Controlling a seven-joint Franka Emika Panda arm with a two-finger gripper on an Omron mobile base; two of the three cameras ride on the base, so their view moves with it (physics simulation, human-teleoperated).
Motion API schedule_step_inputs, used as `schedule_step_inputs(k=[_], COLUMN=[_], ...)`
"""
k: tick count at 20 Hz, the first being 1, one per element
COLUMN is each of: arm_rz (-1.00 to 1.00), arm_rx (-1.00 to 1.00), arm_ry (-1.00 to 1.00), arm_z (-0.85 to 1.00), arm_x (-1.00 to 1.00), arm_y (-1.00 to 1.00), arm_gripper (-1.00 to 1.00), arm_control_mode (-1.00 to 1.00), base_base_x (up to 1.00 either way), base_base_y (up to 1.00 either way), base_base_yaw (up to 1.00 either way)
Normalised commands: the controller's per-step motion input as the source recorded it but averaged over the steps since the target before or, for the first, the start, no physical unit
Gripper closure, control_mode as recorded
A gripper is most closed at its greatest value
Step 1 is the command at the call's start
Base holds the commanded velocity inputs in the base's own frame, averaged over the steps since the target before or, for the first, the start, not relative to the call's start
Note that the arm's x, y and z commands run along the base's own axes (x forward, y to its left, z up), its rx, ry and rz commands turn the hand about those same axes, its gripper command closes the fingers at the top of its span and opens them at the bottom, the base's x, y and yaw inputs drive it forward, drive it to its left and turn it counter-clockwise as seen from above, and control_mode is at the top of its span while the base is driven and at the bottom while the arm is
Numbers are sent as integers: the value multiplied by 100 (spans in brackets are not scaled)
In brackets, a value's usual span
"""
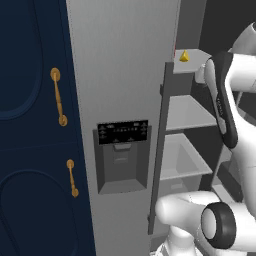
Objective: Grab a lemon wedge from the fridge and one ice cube from the ice bowl, and put them in the glass of lemonade.
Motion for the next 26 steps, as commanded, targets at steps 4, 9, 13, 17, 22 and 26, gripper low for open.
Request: schedule_step_inputs(k=[4, 9, 13, 17, 22, 26], arm_rz=[0, 0, 0, 0, 0, 4], arm_rx=[-7, -7, -2, 0, 0, 0], arm_ry=[-6, -11, 0, -1, 0, 0], arm_z=[62, 20, -4, -4, -1, 0], arm_x=[42, 22, 71, 76, 55, 64], arm_y=[0, 0, -4, -32, -39, 1], arm_gripper=[-100, -100, -100, -100, -100, -100], arm_control_mode=[-100, -100, -100, -100, -100, -100], base_base_x=[0, 0, 0, 0, 0, 0], base_base_y=[0, 0, 0, 0, 0, 0], base_base_yaw=[0, 0, 0, 0, 0, 0])
